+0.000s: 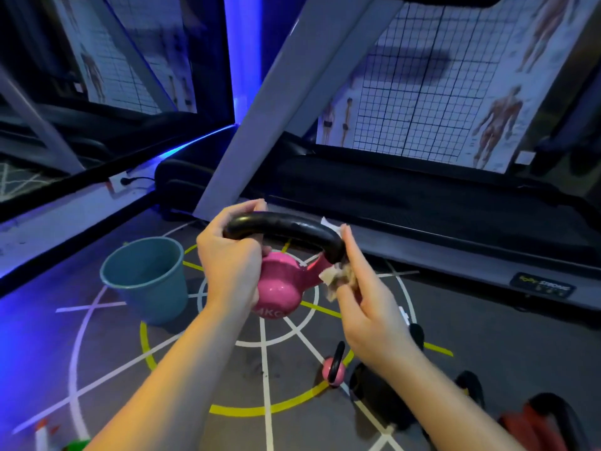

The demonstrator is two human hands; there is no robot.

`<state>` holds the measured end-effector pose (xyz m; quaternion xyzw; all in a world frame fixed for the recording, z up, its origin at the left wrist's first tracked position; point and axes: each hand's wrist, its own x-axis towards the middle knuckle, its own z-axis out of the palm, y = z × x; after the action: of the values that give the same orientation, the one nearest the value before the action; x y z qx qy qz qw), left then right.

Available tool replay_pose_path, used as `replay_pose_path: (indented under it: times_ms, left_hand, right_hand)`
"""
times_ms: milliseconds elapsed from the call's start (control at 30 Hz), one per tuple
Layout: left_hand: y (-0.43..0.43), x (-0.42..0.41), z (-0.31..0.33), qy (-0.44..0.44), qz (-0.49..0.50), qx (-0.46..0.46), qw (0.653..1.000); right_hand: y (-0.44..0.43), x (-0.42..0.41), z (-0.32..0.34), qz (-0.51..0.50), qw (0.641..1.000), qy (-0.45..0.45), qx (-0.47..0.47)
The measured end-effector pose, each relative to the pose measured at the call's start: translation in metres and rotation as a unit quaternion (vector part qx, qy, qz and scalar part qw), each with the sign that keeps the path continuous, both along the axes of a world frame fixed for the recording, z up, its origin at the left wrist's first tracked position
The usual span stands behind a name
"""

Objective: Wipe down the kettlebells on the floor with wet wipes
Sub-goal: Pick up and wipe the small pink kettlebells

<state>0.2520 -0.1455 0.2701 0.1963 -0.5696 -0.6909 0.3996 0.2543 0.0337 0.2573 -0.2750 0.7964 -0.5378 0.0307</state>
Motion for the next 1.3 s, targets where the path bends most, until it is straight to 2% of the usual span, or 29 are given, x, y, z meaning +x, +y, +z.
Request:
replay_pose_path:
  times_ms: [167, 267, 333, 400, 467, 533, 600, 667, 733, 833, 900, 967, 1067, 1133, 1200, 1300]
  left_hand:
    - [0.027, -0.007, -0.015, -0.029, 0.011, -0.058, 0.998]
    - [0.050, -0.009, -0.019, -0.027, 0.006, -0.105, 0.994]
    - [0.061, -0.011, -0.023, -0.032, 0.005, -0.112, 0.993]
    - [0.064, -0.015, -0.026, -0.030, 0.018, -0.089, 0.995]
    - [0.063, -0.020, -0.028, -0.029, 0.029, -0.059, 0.997]
    - [0.063, -0.022, -0.030, -0.036, 0.027, -0.059, 0.997]
    - [0.065, -0.022, -0.030, -0.038, 0.020, -0.074, 0.996]
    - [0.067, -0.021, -0.029, -0.036, 0.016, -0.094, 0.995]
    - [0.071, -0.020, -0.029, -0.035, 0.013, -0.103, 0.994]
    - [0.077, -0.018, -0.031, -0.047, -0.002, -0.112, 0.993]
    - [0.078, -0.017, -0.030, -0.050, -0.010, -0.112, 0.992]
    - [0.076, -0.018, -0.031, -0.056, -0.003, -0.120, 0.991]
    - [0.071, -0.018, -0.028, -0.052, 0.010, -0.101, 0.994]
    - [0.068, -0.019, -0.027, -0.047, 0.011, -0.083, 0.995]
    - [0.066, -0.018, -0.027, -0.046, 0.014, -0.081, 0.996]
    - [0.062, -0.016, -0.025, -0.042, 0.017, -0.092, 0.995]
  right_hand:
    - [0.012, -0.009, -0.009, -0.064, 0.996, 0.054, 0.020]
    - [0.000, -0.011, -0.006, -0.082, 0.978, 0.190, 0.010]
    - [-0.005, -0.019, -0.011, -0.101, 0.952, 0.283, 0.062]
    - [0.003, -0.031, -0.019, -0.131, 0.931, 0.322, 0.108]
    - [0.021, -0.037, -0.020, -0.137, 0.954, 0.248, 0.101]
    - [0.038, -0.033, -0.013, -0.097, 0.979, 0.146, 0.103]
    - [0.047, -0.030, -0.012, -0.082, 0.988, 0.089, 0.099]
    - [0.044, -0.029, -0.013, -0.093, 0.988, 0.096, 0.081]
    - [0.035, -0.027, -0.010, -0.125, 0.976, 0.169, 0.053]
    - [0.022, -0.023, -0.008, -0.096, 0.957, 0.272, 0.032]
    - [0.027, -0.026, -0.009, -0.070, 0.952, 0.297, 0.015]
    - [0.038, -0.030, -0.013, -0.086, 0.962, 0.258, 0.018]
    - [0.054, -0.029, -0.015, -0.116, 0.985, 0.119, 0.041]
    - [0.057, -0.032, -0.016, -0.130, 0.987, 0.068, 0.060]
    - [0.051, -0.032, -0.016, -0.145, 0.985, 0.074, 0.063]
    - [0.038, -0.029, -0.011, -0.149, 0.977, 0.150, 0.007]
